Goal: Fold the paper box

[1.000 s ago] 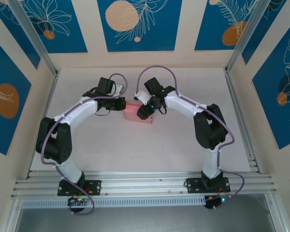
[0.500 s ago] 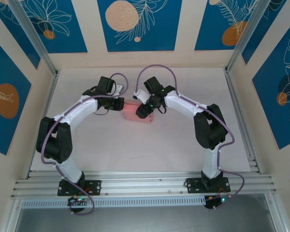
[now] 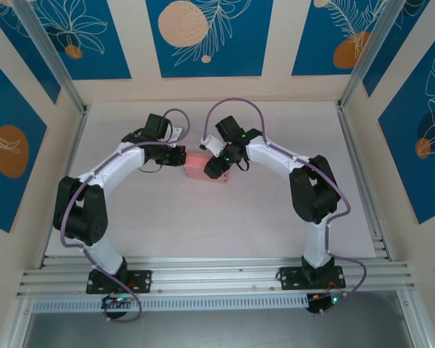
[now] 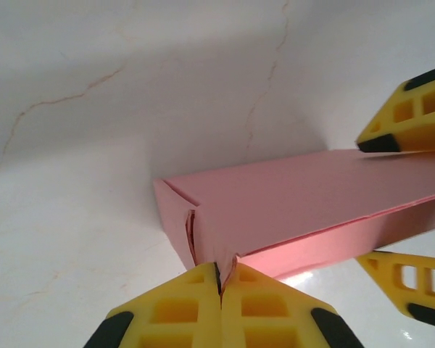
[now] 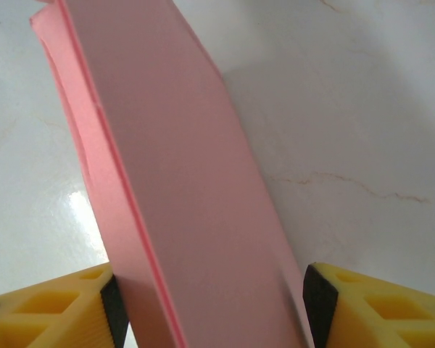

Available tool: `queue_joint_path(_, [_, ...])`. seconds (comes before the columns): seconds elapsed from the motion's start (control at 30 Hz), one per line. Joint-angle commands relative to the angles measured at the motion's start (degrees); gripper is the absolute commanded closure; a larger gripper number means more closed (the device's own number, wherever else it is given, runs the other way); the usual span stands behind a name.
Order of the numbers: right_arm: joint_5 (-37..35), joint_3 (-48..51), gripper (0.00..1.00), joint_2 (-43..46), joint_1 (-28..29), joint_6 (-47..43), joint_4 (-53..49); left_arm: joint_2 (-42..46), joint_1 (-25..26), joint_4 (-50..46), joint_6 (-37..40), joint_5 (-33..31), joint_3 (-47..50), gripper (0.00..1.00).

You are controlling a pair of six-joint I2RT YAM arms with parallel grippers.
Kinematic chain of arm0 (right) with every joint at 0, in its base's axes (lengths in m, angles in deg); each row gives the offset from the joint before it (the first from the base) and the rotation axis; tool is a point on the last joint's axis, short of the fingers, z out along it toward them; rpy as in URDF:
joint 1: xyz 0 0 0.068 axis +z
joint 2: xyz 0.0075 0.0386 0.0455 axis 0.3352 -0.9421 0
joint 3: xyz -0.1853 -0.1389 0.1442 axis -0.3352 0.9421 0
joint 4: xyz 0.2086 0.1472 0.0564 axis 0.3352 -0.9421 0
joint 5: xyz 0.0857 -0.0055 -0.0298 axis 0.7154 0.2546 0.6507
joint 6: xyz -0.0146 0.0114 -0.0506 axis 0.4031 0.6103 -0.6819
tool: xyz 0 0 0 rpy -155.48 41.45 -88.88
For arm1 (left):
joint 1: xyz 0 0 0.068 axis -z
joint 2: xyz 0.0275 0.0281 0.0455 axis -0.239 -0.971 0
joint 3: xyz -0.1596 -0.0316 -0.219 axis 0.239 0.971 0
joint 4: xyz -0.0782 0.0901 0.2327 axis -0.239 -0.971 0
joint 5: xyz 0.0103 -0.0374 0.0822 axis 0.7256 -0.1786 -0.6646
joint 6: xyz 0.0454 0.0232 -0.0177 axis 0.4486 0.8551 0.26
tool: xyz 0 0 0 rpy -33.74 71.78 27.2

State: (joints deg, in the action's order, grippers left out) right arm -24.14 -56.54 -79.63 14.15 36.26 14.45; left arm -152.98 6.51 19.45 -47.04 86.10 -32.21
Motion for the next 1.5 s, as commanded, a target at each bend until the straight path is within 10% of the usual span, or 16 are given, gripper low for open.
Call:
queue_joint_path(0.0, [-0.80, 0.08, 0.37, -1.18, -0.60, 1.26, 0.00, 2.05, -0.56, -3.37, -2.46, 5.75, -0.12, 1.00])
queue_joint_path(0.97, [-1.17, -0.10, 0.37, -1.26, -0.64, 1.64, -0.18, -3.33, -0.77, -4.36, 1.84, -7.21, 3.29, 1.00])
queue_joint_path(1.27, [-4.68, -4.23, 0.06, 4.30, 1.08, 8.56, -1.32, -0.48, 0.43, -4.06, 1.23, -8.09, 3.59, 1.00])
queue_joint_path(1.47, [-6.90, -6.67, 0.03, 10.50, 0.81, 15.20, -2.59, 0.41, 2.02, -6.09, 1.46, -10.89, 1.70, 1.00])
